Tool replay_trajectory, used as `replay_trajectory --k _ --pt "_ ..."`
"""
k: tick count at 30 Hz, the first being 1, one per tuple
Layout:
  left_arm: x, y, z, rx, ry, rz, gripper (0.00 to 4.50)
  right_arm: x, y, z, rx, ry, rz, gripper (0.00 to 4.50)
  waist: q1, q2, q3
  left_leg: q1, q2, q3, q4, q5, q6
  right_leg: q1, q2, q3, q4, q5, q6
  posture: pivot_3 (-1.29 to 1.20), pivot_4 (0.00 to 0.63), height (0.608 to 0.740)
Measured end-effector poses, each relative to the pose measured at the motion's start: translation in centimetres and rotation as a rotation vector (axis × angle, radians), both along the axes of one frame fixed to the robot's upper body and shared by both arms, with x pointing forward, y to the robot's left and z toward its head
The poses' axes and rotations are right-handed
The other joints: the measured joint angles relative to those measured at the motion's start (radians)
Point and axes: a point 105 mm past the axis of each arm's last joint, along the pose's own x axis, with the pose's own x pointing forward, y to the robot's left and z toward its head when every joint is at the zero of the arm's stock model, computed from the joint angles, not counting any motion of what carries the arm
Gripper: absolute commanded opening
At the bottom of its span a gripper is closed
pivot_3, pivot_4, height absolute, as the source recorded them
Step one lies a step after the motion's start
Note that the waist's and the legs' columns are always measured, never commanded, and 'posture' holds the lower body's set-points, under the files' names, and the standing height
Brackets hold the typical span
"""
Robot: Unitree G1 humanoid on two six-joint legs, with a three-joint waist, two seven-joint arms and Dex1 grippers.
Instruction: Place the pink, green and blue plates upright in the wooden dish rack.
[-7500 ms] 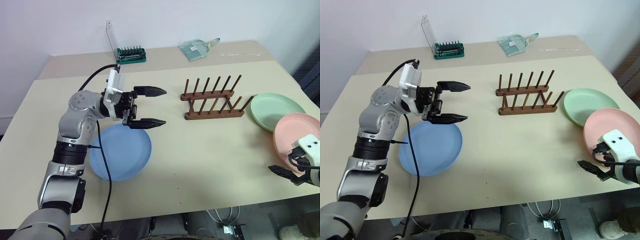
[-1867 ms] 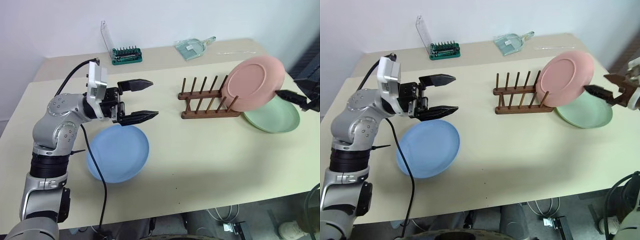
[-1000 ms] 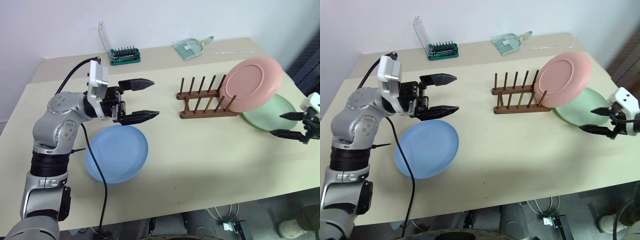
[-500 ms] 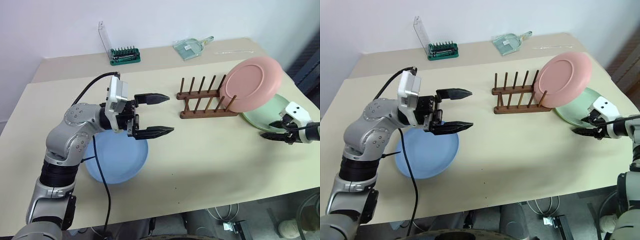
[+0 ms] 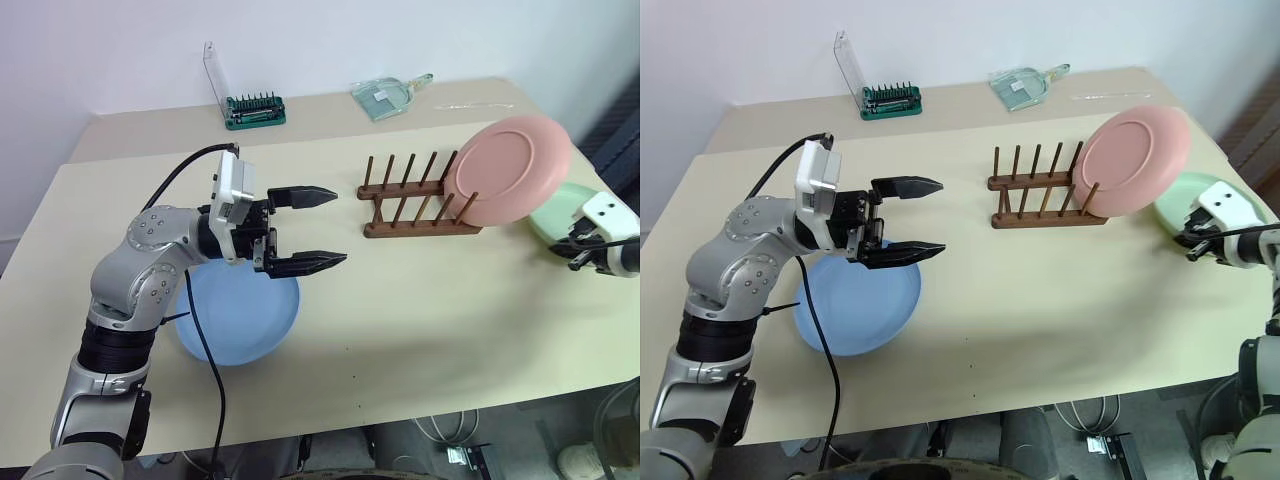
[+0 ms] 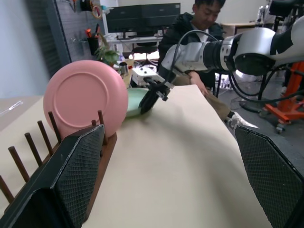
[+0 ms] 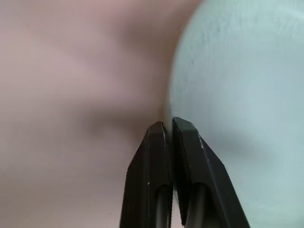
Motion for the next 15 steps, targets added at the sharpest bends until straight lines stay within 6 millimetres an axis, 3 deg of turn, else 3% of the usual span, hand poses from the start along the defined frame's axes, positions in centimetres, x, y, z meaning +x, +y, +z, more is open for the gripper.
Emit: replay_trajectory --k 6,12,15 --pt "0.1 0.0 0.0 -0.002 0.001 0.002 4.50 1.2 -2.0 2.7 -0.050 -0.169 -0.191 0.04 0.002 0.000 0.000 0.000 0.000 0.002 0.000 0.000 0.000 -0.001 0.000 0.001 0.000 0.000 0.000 0.00 0.150 0.740" --pt "0.3 0.1 0.1 -0.004 0.004 0.006 4.50 2.9 -3.0 9.7 -0.020 -0.520 -0.353 0.04 0.000 0.001 0.000 0.000 0.000 0.003 -0.001 0.000 0.000 -0.002 0.001 0.003 0.000 0.000 0.000 0.00 0.150 0.740" --pt "0.4 0.1 0.1 -0.005 0.003 0.008 4.50 3.8 -1.3 14.6 0.268 -0.766 -0.321 0.04 -0.004 0.001 0.001 0.000 0.001 0.004 -0.002 0.000 0.000 -0.002 0.002 0.003 -0.001 0.000 0.000 0.00 0.150 0.740"
